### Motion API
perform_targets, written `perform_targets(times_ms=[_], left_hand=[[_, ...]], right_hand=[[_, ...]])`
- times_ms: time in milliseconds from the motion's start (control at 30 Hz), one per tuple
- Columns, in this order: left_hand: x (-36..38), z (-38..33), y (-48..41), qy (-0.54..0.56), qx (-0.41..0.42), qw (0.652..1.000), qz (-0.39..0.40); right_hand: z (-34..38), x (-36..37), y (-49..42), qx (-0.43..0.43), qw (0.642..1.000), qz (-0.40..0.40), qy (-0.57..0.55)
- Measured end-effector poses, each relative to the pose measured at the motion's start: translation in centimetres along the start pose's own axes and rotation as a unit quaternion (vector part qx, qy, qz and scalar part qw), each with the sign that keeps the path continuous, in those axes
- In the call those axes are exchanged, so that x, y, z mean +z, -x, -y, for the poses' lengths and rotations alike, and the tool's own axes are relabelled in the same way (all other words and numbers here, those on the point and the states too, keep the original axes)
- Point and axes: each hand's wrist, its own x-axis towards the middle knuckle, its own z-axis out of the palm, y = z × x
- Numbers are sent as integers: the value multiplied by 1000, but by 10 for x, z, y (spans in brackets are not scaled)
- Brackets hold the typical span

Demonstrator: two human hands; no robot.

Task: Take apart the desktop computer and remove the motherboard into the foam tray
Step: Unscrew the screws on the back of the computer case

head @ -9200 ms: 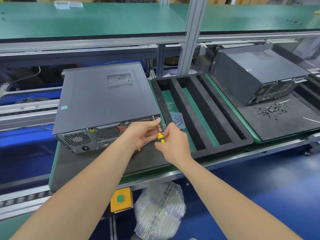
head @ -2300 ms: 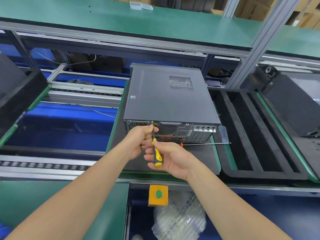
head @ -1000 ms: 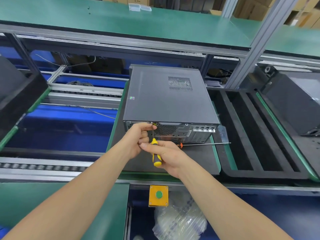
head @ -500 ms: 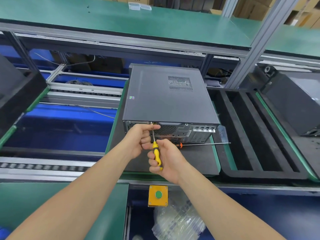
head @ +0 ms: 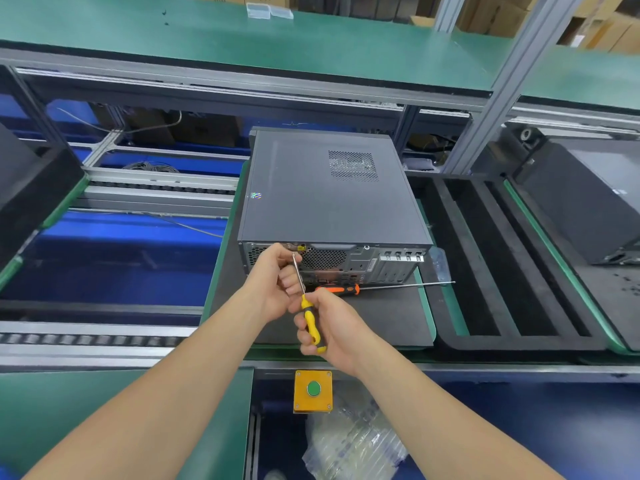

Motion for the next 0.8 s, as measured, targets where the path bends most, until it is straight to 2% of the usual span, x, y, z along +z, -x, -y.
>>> perform_targets(times_ms=[233,433,633,800], left_hand=[[-13,4,1,-58,20,998,-23],[-9,24,-4,-98,-41,993,-50],[31,53,-24,-101,-66,992,38],[68,69,-29,-45,-122,986,101]], right_hand=[[-10,-19,3,1,996,-42,74],[-3,-33,8,-44,996,-61,54],[7,-59,14,-158,970,-151,108],[19,-96,22,-182,954,-221,87]])
